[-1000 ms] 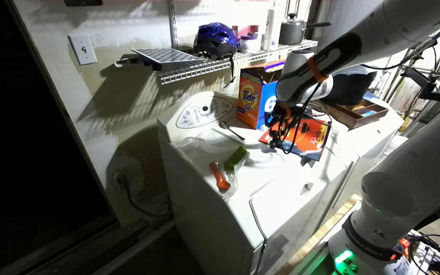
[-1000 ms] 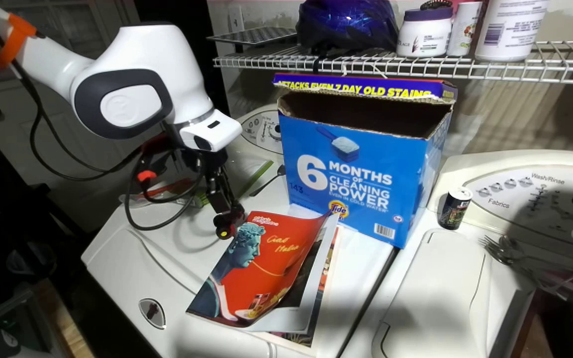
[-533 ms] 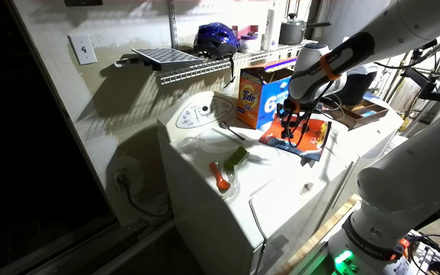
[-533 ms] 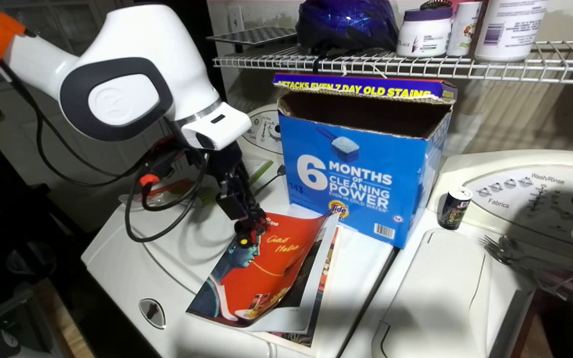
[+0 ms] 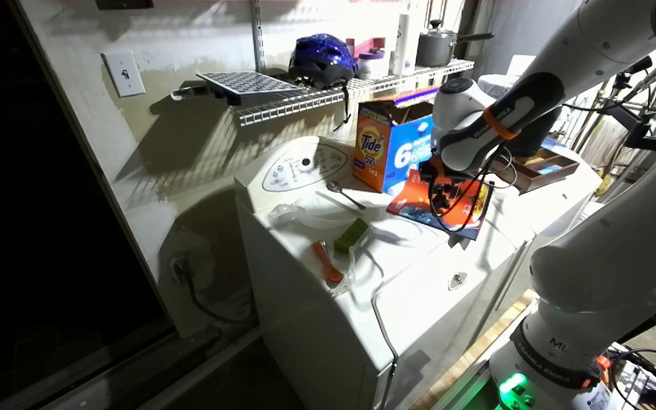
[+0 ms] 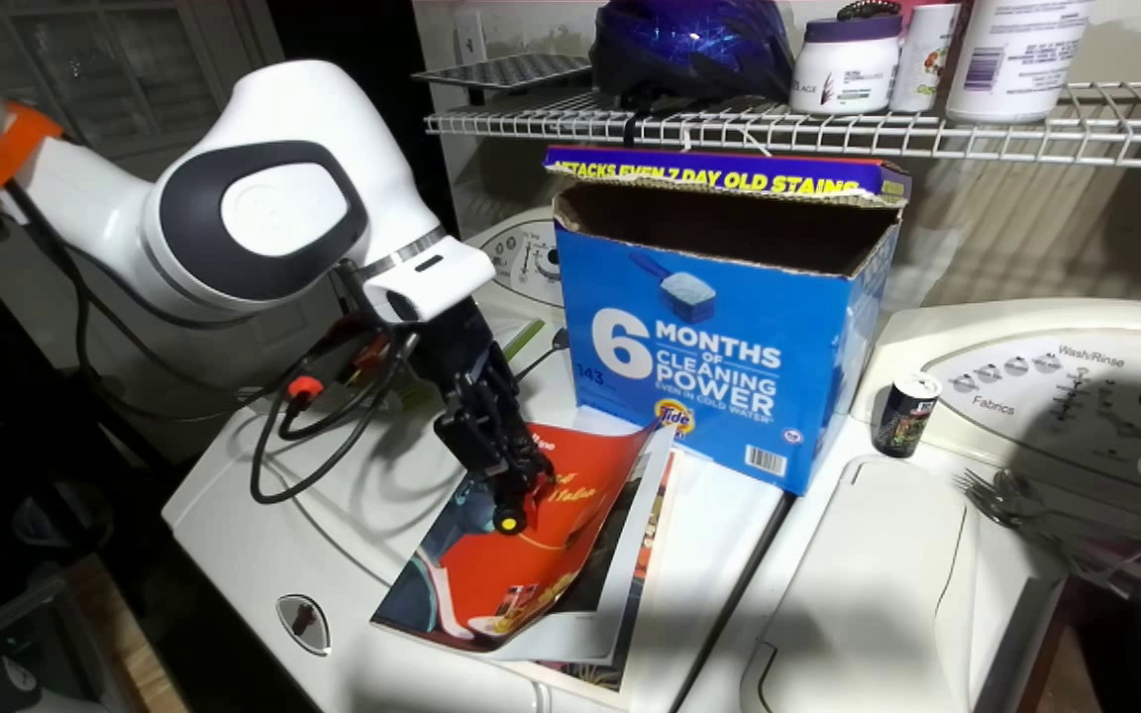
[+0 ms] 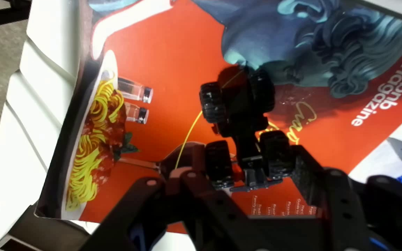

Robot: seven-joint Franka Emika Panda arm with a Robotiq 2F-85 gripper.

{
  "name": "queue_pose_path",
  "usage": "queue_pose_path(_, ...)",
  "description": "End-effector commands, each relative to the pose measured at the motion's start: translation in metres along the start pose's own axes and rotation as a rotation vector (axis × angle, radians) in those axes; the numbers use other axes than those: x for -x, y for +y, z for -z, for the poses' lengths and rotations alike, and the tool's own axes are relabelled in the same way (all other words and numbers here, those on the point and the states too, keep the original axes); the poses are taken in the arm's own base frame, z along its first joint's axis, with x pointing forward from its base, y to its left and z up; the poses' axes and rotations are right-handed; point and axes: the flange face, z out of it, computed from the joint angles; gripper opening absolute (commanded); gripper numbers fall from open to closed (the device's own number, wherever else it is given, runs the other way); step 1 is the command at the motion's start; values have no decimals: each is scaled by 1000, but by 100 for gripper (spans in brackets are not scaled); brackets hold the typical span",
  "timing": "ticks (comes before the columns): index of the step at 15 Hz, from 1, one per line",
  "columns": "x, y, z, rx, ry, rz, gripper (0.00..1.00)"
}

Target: Place the toy car upright.

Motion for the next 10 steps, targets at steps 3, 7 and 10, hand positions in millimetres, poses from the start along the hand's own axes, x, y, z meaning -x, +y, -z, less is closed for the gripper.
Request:
queue_pose_path(3, 27, -27, -1, 28, 34, -8, 36)
queue_pose_path(7, 45, -41, 6, 34, 32, -16, 36)
queue_pose_path(10, 61, -49, 8, 55, 15, -31, 36)
